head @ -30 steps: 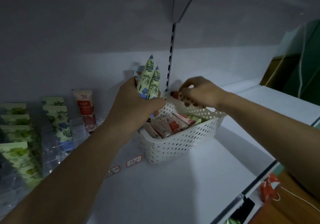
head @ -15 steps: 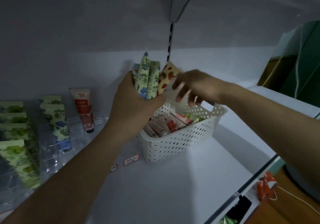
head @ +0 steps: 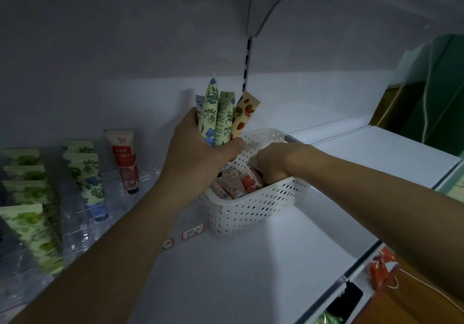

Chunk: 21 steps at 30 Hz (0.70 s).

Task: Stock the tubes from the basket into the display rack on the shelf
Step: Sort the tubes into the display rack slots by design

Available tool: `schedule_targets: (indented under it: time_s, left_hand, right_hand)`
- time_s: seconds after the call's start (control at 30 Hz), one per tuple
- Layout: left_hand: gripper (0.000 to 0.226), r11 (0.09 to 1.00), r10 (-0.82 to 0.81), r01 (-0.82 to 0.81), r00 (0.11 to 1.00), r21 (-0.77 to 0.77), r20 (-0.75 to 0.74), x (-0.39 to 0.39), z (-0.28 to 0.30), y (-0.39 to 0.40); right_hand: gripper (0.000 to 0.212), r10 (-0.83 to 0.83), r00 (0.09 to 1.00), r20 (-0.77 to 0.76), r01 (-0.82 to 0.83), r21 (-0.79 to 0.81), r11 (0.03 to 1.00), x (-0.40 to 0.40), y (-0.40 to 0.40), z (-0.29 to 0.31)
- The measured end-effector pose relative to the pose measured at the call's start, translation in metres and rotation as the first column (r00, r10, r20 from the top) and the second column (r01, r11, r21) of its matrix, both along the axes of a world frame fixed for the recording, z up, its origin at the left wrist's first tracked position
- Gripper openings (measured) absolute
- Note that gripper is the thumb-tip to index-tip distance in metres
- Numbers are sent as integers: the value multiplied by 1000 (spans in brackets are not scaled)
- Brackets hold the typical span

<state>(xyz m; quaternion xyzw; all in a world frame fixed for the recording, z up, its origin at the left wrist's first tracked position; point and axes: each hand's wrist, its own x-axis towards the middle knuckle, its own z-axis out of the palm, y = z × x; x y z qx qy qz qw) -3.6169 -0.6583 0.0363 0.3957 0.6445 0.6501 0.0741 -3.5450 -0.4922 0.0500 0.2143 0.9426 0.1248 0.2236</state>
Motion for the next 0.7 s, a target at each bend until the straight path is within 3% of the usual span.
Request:
schedule_targets:
  time_s: [0.1, 0.2, 0.27, 0.33, 0.4, 0.47, 0.5, 0.57, 0.63, 0.7]
  left_hand:
    - [39, 1000, -1, 1, 1000, 6, 2, 0, 0, 0]
    - [43, 1000, -7, 7, 1000, -1, -7, 0, 0, 0]
    - [46, 1000, -9, 8, 1000, -11, -17, -1, -1, -1]
    - [47, 1000, -8, 8, 1000, -8, -15, -1, -1, -2]
    - [47, 1000, 3, -3, 1000, 9, -2, -1, -1, -3]
    - [47, 999, 26, -26, 1000, 19, 4, -1, -1, -3]
    - [46, 999, 39, -40, 999, 25, 11, -1, -1, -3]
    - [47, 997, 62, -63, 998, 44, 33, -4, -4, -2]
    - [57, 996, 61, -62, 998, 59, 31, -3, -3, -2]
    - [70, 998, 22, -22, 1000, 63, 6, -3, -1, -3]
  right_hand:
    - [35, -95, 995, -39, 88, -160, 983, -5, 3, -1]
    - [35, -140, 985, -99, 118, -202, 972, 0, 4, 4]
    - [25, -122, 986, -115, 98, -197, 976, 3, 8, 5]
    - [5, -139, 961, -237, 87, -218, 972, 3, 15, 4]
    - [15, -168, 884, -437, 74, -225, 972, 3, 24, 6]
    - [17, -246, 727, -641, 20, -338, 941, 5, 27, 13]
    - [14, -314, 634, -707, -59, -449, 892, 6, 24, 20]
    - [13, -491, 496, -716, -281, -667, 690, 11, 12, 35]
    - [20, -602, 499, -623, -444, -780, 440, 16, -4, 46]
    - [33, -634, 574, -518, -503, -834, 225, 18, -19, 51]
